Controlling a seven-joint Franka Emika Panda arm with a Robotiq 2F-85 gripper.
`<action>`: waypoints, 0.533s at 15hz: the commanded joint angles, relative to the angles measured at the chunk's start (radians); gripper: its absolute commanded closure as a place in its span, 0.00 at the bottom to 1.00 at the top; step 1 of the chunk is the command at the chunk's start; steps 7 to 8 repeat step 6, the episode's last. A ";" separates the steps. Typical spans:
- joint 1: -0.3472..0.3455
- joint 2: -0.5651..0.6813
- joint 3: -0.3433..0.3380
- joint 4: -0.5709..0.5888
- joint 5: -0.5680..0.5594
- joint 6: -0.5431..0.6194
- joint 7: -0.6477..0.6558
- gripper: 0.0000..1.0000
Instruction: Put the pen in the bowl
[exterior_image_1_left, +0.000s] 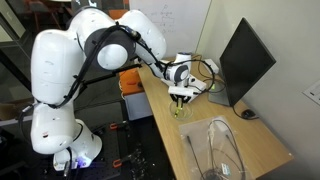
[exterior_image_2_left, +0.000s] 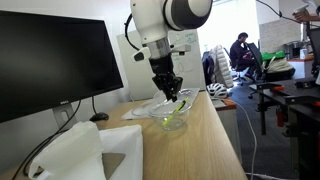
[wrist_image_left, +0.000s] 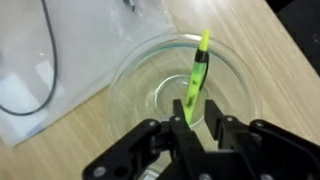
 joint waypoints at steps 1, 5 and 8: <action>0.012 -0.043 -0.011 -0.012 -0.014 -0.029 0.082 0.38; 0.004 -0.123 0.016 -0.043 0.014 -0.049 0.065 0.08; 0.001 -0.142 0.023 -0.051 0.020 -0.056 0.055 0.02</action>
